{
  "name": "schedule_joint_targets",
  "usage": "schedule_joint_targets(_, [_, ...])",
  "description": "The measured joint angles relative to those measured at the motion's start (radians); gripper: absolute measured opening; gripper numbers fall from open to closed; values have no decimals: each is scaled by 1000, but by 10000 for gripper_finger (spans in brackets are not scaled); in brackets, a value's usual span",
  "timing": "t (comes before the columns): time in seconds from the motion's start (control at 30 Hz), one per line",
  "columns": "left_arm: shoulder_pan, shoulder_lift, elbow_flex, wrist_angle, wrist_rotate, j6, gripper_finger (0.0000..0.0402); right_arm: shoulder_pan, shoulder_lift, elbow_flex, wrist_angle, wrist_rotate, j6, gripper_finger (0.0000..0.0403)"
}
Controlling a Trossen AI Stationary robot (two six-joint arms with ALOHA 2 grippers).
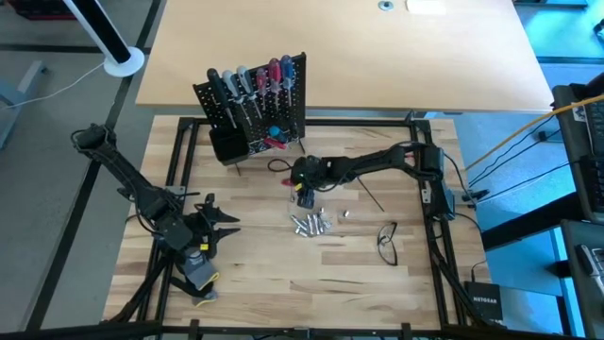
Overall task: Hang tools onto peg board
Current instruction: Hang the red allen wrench onto the peg board
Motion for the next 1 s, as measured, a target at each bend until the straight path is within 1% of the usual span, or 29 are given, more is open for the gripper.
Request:
schedule_joint_targets(0.2, [0, 0, 0, 0, 0, 0, 115, 2, 5, -1, 54, 3, -42, 224])
schedule_joint_targets(0.37, [0, 0, 0, 0, 0, 0, 115, 0, 6, -2, 58, 5, -46, 218])
schedule_joint_targets(0.47, [0, 0, 0, 0, 0, 0, 115, 0, 6, -2, 58, 2, -46, 193])
schedule_joint_targets(0.73, [0, 0, 0, 0, 0, 0, 115, 1, 28, 2, 65, -3, -52, 91])
schedule_joint_targets(0.77, [0, 0, 0, 0, 0, 0, 115, 1, 35, 2, 68, 7, -53, 86])
schedule_joint_targets(0.9, [0, 0, 0, 0, 0, 0, 115, 4, 38, 2, 70, 34, -53, 86])
schedule_joint_targets(1.0, [0, 0, 0, 0, 0, 0, 115, 4, 34, 2, 77, 41, -52, 92])
